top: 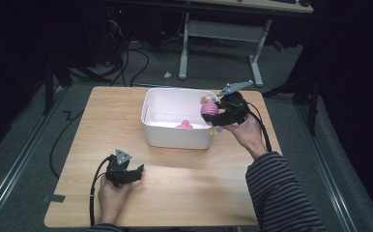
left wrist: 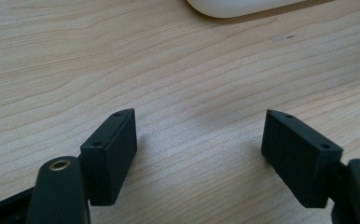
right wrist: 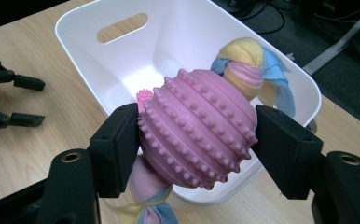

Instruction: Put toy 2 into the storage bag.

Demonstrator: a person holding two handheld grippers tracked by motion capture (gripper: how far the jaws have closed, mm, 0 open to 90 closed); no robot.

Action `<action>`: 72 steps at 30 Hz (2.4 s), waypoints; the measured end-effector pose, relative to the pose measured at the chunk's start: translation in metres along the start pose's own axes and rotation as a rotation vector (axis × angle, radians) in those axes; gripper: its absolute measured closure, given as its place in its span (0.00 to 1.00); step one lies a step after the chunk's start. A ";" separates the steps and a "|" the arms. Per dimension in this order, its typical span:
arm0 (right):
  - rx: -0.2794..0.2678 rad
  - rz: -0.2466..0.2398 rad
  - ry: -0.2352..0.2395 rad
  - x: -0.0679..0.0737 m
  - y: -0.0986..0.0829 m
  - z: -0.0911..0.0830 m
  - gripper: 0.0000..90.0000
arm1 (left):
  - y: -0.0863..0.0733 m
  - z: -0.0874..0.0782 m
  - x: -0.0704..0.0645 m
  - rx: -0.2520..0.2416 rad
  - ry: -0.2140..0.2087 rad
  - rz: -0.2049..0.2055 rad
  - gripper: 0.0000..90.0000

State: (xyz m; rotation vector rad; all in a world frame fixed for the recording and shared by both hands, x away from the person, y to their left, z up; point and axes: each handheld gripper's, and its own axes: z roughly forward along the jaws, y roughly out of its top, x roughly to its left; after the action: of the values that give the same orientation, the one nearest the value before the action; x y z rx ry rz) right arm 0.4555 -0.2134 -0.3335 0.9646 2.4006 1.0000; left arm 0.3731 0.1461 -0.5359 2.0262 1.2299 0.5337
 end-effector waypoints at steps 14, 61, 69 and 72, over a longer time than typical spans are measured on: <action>0.047 -0.013 -0.020 0.000 0.016 0.028 0.38 | 0.000 0.000 0.000 0.000 0.000 -0.001 0.30; 0.133 0.013 0.055 0.005 0.002 0.066 0.36 | 0.000 0.000 0.000 0.001 -0.003 0.000 0.30; 0.049 0.026 0.012 0.003 -0.012 0.034 0.38 | 0.000 0.000 0.000 0.000 -0.003 -0.001 0.30; 0.010 0.040 -0.005 0.001 -0.019 0.018 0.39 | 0.000 0.000 0.000 0.000 -0.003 0.000 0.30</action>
State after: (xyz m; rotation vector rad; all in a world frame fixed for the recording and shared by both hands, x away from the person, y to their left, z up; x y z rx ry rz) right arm 0.4567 -0.2137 -0.3596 1.0205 2.3935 0.9997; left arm 0.3731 0.1460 -0.5358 2.0265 1.2284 0.5300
